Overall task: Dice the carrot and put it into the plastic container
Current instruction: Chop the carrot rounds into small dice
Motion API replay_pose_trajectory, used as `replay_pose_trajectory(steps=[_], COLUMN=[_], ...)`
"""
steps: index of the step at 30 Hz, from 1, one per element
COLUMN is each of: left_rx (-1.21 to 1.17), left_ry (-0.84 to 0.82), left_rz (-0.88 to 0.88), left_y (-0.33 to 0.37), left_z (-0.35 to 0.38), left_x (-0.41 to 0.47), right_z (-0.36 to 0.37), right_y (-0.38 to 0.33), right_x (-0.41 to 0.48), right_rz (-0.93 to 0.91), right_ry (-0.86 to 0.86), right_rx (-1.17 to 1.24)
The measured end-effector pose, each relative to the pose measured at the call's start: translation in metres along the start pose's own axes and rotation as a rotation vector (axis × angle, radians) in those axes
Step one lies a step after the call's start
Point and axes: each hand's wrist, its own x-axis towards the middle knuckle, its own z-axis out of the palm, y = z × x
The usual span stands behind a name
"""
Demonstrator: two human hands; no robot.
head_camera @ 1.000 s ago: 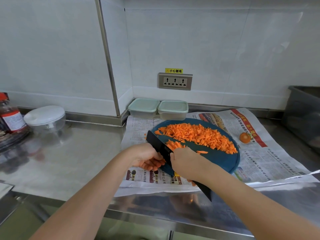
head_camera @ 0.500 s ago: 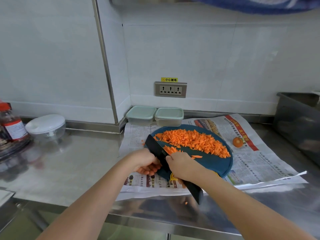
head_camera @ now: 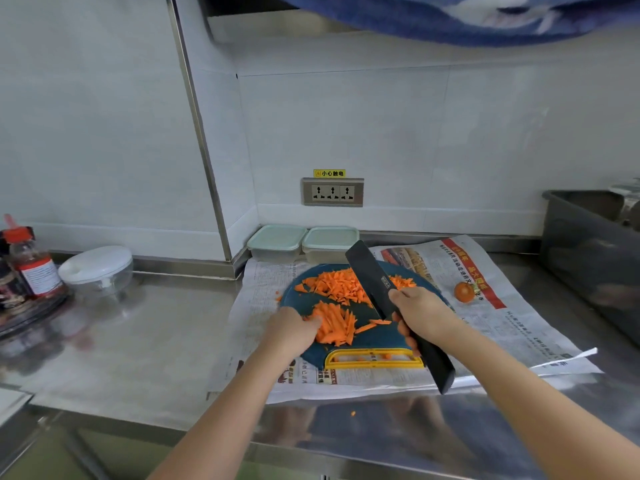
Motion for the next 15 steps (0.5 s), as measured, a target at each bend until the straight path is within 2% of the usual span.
replay_pose_trajectory(steps=[6, 15], left_rx=[0.21, 0.229], left_ry=[0.094, 0.303], left_rz=[-0.069, -0.1], left_y=[0.033, 0.049], left_z=[0.03, 0.062], left_x=[-0.018, -0.008], right_z=[-0.013, -0.017], right_y=[0.019, 0.03], right_x=[0.006, 0.008], right_rz=[-0.014, -0.003], right_ry=[0.034, 0.028], right_rx=[0.009, 0.024])
